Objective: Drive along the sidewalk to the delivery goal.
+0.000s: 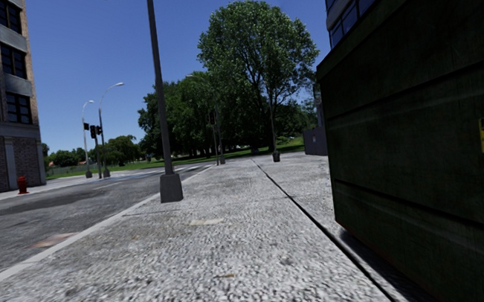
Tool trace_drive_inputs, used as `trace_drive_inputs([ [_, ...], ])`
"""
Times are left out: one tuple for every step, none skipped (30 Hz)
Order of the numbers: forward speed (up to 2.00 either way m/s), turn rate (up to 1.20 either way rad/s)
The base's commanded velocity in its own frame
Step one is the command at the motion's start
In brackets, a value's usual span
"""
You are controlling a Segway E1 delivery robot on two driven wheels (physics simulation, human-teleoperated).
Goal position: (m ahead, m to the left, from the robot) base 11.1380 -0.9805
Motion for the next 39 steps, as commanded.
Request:
trace_drive_inputs([
  [2.00, 0.00],
  [2.00, 0.00],
  [2.00, 0.00],
  [2.00, 0.00],
  [2.00, 0.00],
  [2.00, 0.00],
  [2.00, 0.00],
  [2.00, 0.00],
  [2.00, 0.00],
  [2.00, 0.00],
  [2.00, 0.00],
  [2.00, 0.00],
  [2.00, 0.00],
  [2.00, 0.00],
  [2.00, 0.00],
  [2.00, 0.00],
  [2.00, 0.00],
  [2.00, 0.00],
  [2.00, 0.00],
  [2.00, 0.00],
  [2.00, 0.00],
  [2.00, 0.00],
  [2.00, -0.05],
  [2.00, -0.05],
  [2.00, -0.09],
  [2.00, -0.11],
  [2.00, -0.14],
  [2.00, -0.15],
  [2.00, -0.19],
  [2.00, -0.21],
  [2.00, -0.21],
  [2.00, -0.22],
  [2.00, -0.22],
  [2.00, -0.22],
  [2.00, -0.22],
  [2.00, -0.22],
  [2.00, -0.22],
  [2.00, -0.22],
  [2.00, -0.22],
])
